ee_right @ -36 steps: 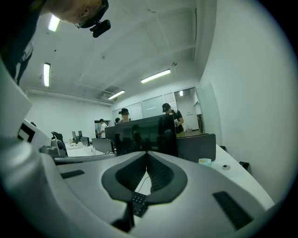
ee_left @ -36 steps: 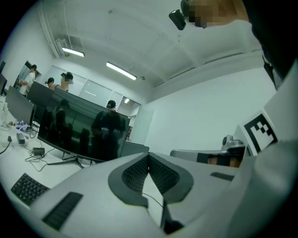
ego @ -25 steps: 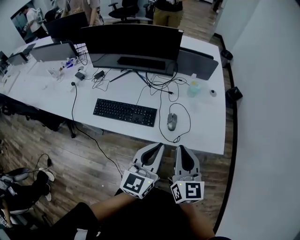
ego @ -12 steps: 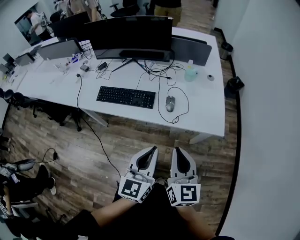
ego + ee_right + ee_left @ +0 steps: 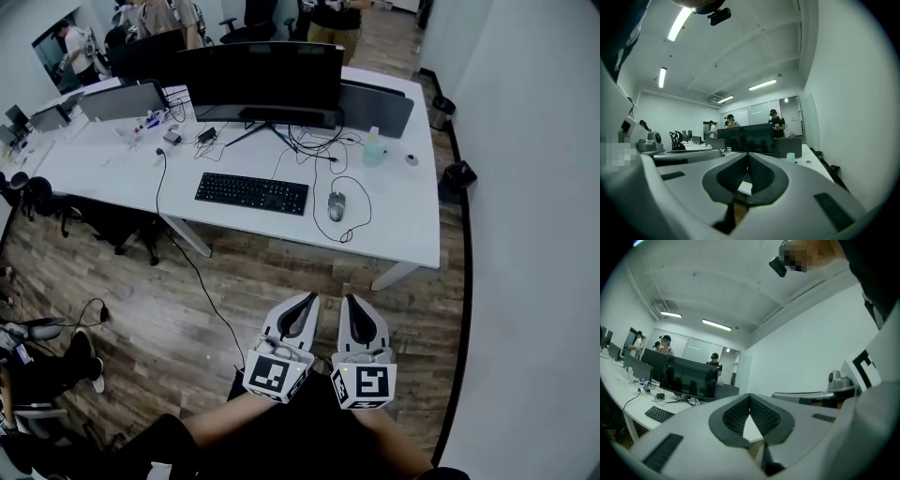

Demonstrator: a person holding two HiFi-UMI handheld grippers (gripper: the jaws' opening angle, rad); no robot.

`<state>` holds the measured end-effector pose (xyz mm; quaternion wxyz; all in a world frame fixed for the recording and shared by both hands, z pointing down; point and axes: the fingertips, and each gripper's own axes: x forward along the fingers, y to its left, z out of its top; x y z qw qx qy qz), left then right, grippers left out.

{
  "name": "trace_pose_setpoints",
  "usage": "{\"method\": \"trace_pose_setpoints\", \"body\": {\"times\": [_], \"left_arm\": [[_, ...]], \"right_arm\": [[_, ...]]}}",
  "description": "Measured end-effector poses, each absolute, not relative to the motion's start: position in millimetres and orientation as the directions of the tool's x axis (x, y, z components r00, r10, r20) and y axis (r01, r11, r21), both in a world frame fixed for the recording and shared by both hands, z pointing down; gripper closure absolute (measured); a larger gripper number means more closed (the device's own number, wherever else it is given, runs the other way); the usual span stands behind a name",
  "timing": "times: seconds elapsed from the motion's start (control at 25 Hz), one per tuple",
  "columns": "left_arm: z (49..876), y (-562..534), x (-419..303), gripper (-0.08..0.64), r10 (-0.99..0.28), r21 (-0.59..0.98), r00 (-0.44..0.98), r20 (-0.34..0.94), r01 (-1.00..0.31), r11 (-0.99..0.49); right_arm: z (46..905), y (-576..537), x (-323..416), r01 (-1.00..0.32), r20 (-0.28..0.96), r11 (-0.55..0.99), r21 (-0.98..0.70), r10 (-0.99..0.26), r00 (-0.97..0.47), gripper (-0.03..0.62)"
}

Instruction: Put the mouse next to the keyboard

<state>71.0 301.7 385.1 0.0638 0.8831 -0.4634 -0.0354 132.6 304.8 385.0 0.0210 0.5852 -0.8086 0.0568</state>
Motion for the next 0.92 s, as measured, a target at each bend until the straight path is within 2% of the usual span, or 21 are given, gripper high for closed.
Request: {"method": "trace_pose_setpoints", "body": {"times": [0.6,0.92], "left_arm": [[383.4,314.4,82.9,0.557,-0.791,0.136,0.611,-0.024,-0.782,-0.608],[387.0,303.6,75.6,0.557,-0.809,0.154,0.588,-0.007,-0.798,-0.582]], "right_arm": [[386.3,319.3,138.7,-0.961,0.094,0.275,-0.012,-0.957,-0.275,0.574],[389.4,313.4,137.0,-0.960,0.108,0.278,-0.005,-0.955,-0.277,0.574]]}}
